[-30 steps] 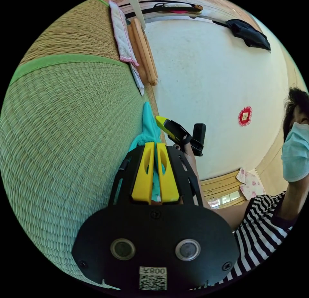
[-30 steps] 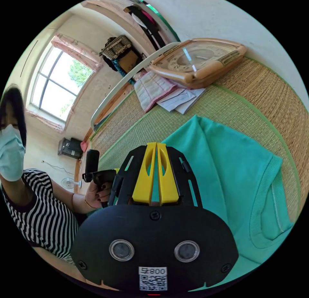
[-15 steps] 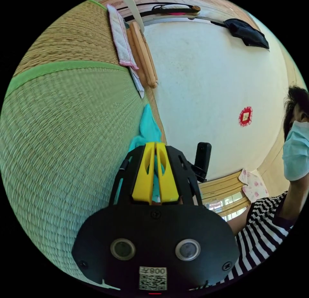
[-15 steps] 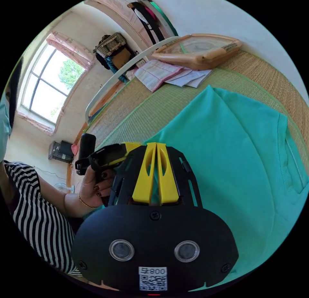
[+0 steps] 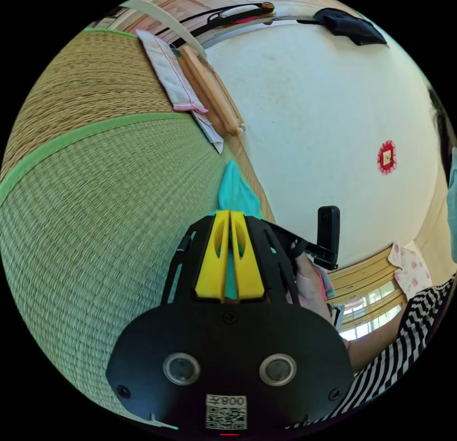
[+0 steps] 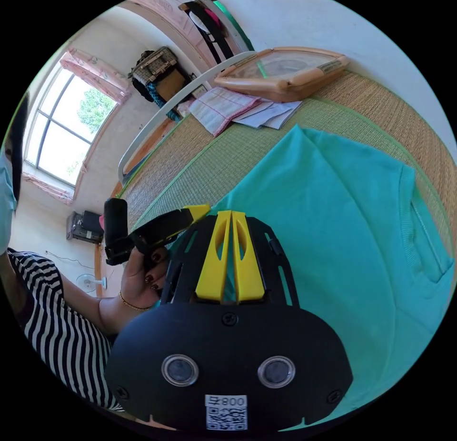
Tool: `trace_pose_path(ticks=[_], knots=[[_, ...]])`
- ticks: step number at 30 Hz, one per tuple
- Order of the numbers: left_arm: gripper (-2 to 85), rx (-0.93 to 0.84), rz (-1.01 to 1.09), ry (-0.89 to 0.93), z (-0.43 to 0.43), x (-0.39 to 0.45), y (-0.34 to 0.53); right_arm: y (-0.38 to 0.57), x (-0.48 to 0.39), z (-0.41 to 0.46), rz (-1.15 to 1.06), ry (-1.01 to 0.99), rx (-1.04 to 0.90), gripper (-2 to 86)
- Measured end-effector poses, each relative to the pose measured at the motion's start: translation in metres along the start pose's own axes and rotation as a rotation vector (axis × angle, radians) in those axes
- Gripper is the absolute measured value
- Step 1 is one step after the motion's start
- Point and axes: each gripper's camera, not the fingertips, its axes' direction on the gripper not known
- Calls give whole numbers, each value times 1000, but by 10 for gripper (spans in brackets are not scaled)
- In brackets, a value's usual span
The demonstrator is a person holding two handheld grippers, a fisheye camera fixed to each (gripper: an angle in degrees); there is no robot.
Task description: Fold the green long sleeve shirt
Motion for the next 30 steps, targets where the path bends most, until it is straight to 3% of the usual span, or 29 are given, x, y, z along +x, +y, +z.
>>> trace_pose_path(ticks=[6,13,16,23,30], knots=[[0,8,60,-3,-16,17,-21,-49,20,-4,-49,186,62,1],[0,-68,51,-22,-20,23,-50,-93,45,68,-43,260,-58,1],[0,-74,50,-21,-26,26,-62,-82,53,77,-20,222,-16,1],[0,-108,32,29,-39,29,-96,-38,62,69,29,192,7,1],[0,-102,74,38,-56,46,-122,127,33,73,78,112,-17,0]])
